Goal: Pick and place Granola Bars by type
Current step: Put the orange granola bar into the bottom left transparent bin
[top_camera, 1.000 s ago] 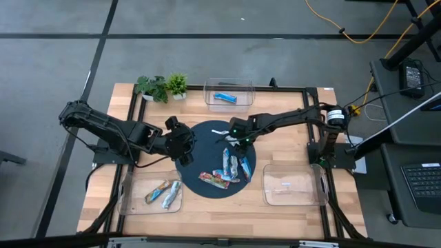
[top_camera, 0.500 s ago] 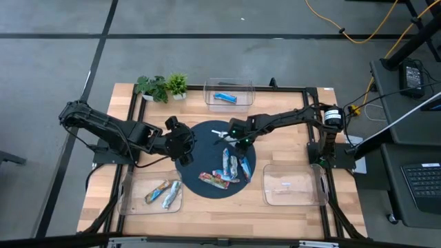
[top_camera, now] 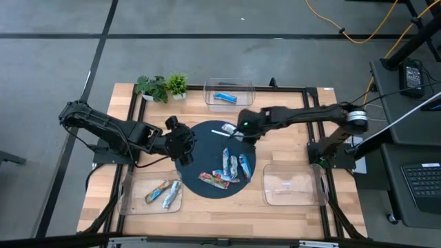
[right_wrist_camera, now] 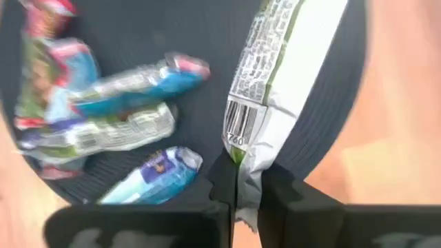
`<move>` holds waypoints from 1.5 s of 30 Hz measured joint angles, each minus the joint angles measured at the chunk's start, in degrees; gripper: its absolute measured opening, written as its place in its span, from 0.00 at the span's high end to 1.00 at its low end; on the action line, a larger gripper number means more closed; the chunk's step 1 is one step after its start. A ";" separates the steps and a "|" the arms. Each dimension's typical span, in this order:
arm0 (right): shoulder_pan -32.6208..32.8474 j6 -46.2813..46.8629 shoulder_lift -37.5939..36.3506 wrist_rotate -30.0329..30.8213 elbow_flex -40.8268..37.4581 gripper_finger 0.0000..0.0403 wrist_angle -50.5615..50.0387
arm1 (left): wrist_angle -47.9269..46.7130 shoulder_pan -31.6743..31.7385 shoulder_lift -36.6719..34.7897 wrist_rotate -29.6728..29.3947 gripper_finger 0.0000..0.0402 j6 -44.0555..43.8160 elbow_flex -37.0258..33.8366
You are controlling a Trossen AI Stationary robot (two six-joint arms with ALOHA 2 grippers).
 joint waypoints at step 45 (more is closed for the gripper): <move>0.07 -19.20 -20.99 -32.00 -0.57 0.94 24.97 | 44.57 6.44 0.02 12.70 0.62 29.76 0.04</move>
